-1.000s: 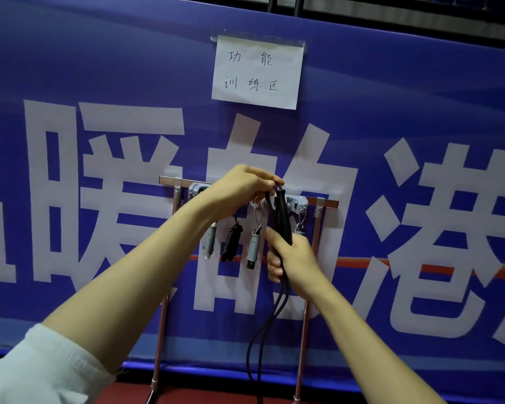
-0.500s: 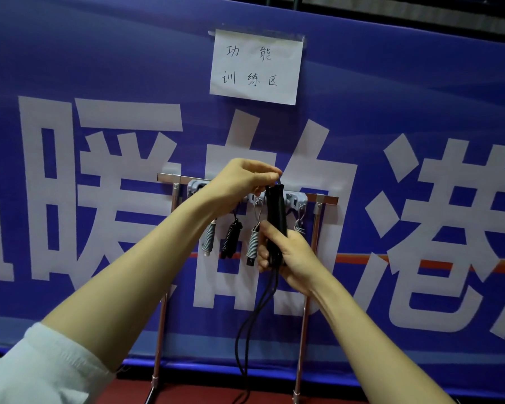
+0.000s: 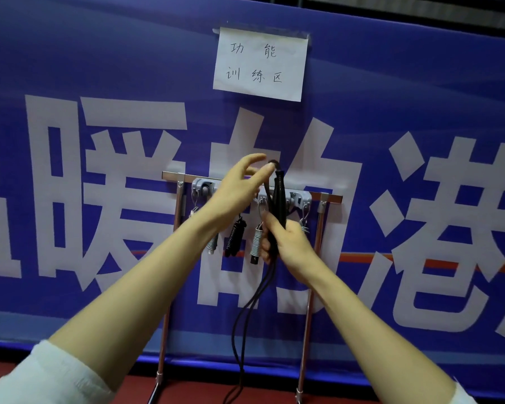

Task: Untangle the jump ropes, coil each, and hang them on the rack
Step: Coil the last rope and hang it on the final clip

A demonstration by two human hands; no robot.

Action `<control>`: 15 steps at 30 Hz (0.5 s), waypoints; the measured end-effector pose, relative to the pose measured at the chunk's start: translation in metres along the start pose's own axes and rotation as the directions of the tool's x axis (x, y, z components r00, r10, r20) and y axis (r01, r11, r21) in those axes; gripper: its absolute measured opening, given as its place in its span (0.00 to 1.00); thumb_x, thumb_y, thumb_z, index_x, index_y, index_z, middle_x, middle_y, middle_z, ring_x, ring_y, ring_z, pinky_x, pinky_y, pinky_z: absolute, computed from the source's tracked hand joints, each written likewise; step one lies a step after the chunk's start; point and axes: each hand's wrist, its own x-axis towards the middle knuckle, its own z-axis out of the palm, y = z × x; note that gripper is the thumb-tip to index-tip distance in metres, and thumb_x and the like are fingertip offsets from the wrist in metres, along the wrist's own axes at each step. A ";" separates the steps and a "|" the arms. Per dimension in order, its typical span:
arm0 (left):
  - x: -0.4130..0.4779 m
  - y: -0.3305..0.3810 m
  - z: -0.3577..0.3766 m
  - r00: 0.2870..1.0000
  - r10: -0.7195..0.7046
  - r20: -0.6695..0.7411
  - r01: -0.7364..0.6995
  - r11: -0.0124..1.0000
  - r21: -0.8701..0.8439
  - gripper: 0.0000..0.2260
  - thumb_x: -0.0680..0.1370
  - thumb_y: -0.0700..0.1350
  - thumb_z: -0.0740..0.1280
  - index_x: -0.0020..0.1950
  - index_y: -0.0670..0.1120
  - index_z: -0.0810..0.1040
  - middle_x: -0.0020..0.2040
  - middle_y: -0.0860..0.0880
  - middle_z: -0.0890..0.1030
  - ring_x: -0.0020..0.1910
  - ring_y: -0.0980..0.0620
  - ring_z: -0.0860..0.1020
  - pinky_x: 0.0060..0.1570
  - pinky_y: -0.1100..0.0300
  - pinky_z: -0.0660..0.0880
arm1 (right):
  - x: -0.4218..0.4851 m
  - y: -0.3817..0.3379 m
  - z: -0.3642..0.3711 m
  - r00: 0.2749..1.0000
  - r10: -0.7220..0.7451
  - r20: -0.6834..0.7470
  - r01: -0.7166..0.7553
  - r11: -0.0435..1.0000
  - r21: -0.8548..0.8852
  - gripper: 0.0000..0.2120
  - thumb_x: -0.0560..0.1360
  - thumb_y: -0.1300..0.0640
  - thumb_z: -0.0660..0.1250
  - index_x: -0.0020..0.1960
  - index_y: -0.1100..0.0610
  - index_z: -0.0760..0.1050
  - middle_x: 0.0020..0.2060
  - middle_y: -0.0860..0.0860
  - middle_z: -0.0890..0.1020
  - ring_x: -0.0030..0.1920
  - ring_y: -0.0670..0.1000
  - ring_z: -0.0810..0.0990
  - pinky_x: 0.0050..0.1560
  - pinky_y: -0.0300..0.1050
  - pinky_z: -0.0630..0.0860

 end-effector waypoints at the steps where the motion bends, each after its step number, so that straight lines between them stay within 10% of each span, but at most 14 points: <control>1: -0.005 -0.010 0.005 0.998 -0.056 -0.023 0.055 0.998 -0.032 0.17 0.81 0.55 0.60 0.66 0.48 0.71 0.49 0.51 0.76 0.43 0.58 0.74 0.45 0.65 0.73 | 0.003 -0.003 0.000 1.000 0.002 -0.009 -0.002 1.000 0.003 0.19 0.82 0.48 0.58 0.36 0.58 0.68 0.25 0.53 0.70 0.25 0.52 0.71 0.28 0.44 0.71; 7: -0.040 -0.054 0.023 0.851 -0.297 0.434 0.457 0.826 -0.330 0.21 0.78 0.67 0.54 0.50 0.56 0.81 0.40 0.45 0.79 0.35 0.49 0.76 0.42 0.53 0.77 | 0.030 -0.019 -0.009 0.979 -0.094 -0.180 0.069 0.988 -0.137 0.20 0.80 0.45 0.61 0.35 0.56 0.75 0.27 0.49 0.76 0.31 0.47 0.76 0.41 0.42 0.74; 15: -0.031 -0.051 0.009 0.884 -0.185 0.429 0.231 0.971 -0.058 0.10 0.82 0.49 0.62 0.49 0.43 0.75 0.34 0.51 0.73 0.32 0.56 0.66 0.36 0.62 0.65 | 0.045 -0.027 -0.027 0.962 -0.148 -0.228 0.071 0.947 -0.313 0.26 0.82 0.45 0.57 0.31 0.59 0.75 0.27 0.53 0.80 0.31 0.51 0.80 0.47 0.50 0.77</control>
